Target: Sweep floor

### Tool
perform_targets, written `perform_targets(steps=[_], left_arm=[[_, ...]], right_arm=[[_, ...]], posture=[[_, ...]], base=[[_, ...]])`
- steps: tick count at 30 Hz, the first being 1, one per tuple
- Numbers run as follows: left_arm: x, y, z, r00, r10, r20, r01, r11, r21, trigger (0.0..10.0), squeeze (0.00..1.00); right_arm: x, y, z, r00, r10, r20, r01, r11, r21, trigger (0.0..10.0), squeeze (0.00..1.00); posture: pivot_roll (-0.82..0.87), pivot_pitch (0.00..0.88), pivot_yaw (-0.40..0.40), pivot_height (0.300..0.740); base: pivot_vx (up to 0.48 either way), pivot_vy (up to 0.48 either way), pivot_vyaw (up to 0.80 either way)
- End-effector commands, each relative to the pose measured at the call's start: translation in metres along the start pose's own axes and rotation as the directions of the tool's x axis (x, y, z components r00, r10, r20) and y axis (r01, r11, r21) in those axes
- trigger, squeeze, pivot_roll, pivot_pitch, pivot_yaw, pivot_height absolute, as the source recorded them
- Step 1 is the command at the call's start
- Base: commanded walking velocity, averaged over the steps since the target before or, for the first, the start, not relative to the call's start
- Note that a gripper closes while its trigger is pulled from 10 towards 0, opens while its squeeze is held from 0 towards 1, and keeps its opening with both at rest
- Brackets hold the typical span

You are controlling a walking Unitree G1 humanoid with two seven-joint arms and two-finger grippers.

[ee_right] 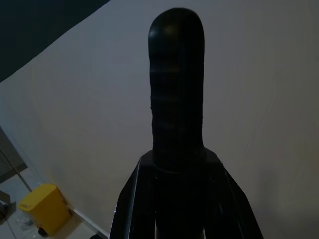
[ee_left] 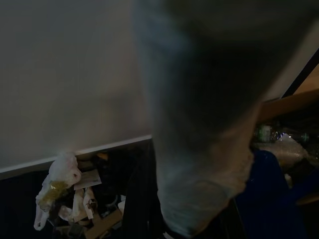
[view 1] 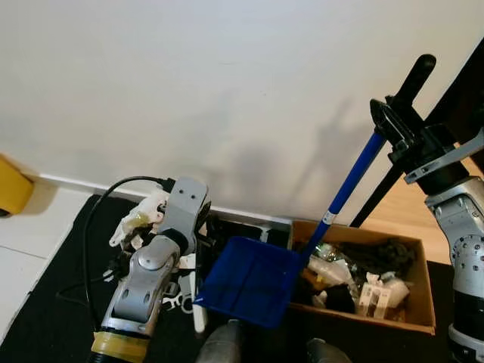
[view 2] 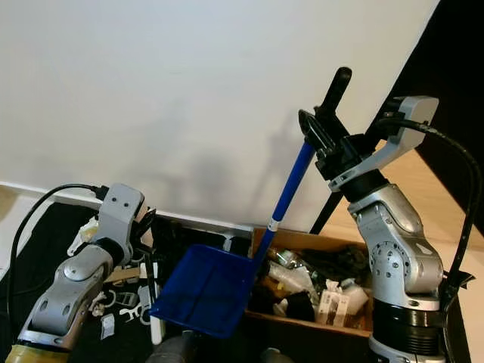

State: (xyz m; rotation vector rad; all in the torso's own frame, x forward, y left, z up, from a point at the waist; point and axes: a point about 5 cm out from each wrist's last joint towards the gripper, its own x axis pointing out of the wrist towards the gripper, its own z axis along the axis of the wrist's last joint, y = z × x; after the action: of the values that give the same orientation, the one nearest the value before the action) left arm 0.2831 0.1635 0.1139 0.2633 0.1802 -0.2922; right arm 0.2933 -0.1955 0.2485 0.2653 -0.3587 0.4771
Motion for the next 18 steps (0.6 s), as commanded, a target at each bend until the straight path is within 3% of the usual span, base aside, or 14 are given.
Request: perform_targets(steps=[1, 18], left_arm=[[-0.002, 0.002, -0.004, 1.000, 0.011, -0.016, -0.010, 1.000, 0.020, 10.0, 0.00], [-0.001, 0.002, -0.006, 1.000, 0.006, -0.028, -0.006, 1.000, 0.031, 10.0, 0.00]], right_arm=[[0.002, 0.008, 0.005, 0.999, 0.037, 0.031, -0.037, 0.999, 0.018, 10.0, 0.00], [0.005, 0.020, -0.005, 0.997, 0.070, 0.026, -0.071, 0.996, 0.054, 10.0, 0.00]], posture=[[0.09, 0.152, 0.059, 0.740], [0.10, 0.160, 0.062, 0.740]], base=[[0.000, 0.000, 0.00], [0.000, 0.000, 0.00]])
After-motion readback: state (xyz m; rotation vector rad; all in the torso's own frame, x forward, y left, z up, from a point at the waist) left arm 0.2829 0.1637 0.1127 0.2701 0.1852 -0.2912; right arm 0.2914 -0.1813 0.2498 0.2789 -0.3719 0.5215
